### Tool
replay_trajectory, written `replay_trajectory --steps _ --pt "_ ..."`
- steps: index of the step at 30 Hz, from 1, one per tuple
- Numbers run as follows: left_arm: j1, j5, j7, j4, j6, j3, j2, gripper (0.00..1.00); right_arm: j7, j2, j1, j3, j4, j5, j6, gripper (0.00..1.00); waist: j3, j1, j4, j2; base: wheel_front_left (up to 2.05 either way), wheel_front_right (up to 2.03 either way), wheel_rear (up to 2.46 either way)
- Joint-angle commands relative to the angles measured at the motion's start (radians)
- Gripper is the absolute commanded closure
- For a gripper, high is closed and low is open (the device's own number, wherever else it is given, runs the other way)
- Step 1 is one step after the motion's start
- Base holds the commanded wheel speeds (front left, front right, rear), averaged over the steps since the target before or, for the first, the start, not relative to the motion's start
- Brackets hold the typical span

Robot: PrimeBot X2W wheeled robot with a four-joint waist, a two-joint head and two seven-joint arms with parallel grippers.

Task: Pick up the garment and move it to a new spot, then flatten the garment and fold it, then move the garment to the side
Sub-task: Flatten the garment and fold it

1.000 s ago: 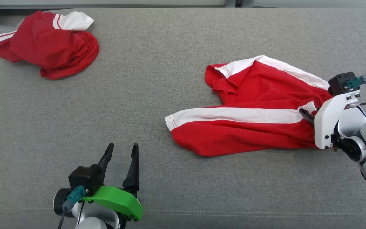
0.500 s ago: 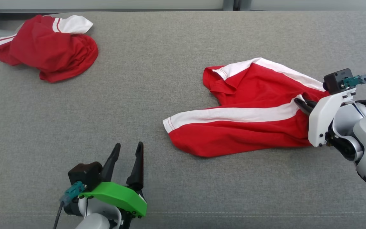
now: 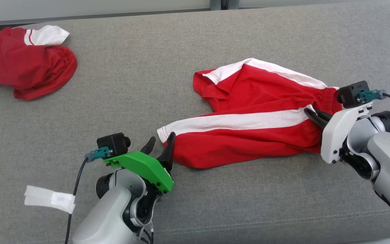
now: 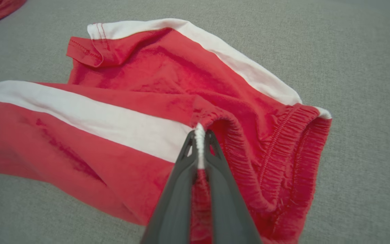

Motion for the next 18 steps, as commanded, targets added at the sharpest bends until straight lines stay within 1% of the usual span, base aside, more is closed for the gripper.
replay_trajectory --steps 1,3,6,10,18 --pt "-0.02 0.007 0.006 0.017 0.003 -0.001 -0.001 0.0 -0.009 0.005 -0.013 0.006 0.006 0.009 -0.001 1.0 0.005 0.0 -0.007 0.0 0.0 0.0 0.0" --pt "-0.039 0.01 0.01 0.052 -0.002 -0.01 -0.011 0.0 -0.016 0.008 -0.021 0.016 0.013 0.014 -0.001 1.0 0.008 0.0 -0.01 0.0 0.0 0.0 0.0" --pt "-0.07 0.029 -0.001 0.103 0.001 -0.021 -0.016 0.0 -0.03 0.012 -0.026 0.03 0.026 0.024 -0.001 1.0 0.011 0.0 -0.012 0.0 0.0 0.0 0.0" --pt "-0.102 0.04 -0.011 0.163 -0.014 -0.032 -0.033 0.0 -0.042 0.015 -0.04 0.048 0.037 0.037 -0.001 1.0 0.016 0.0 -0.012 0.0 0.0 0.0 0.0" --pt "-0.15 0.02 -0.023 0.243 -0.039 -0.04 -0.058 0.0 -0.062 0.02 -0.061 0.083 0.057 0.059 -0.001 1.0 0.022 0.0 -0.014 0.0 0.0 0.0 0.0"
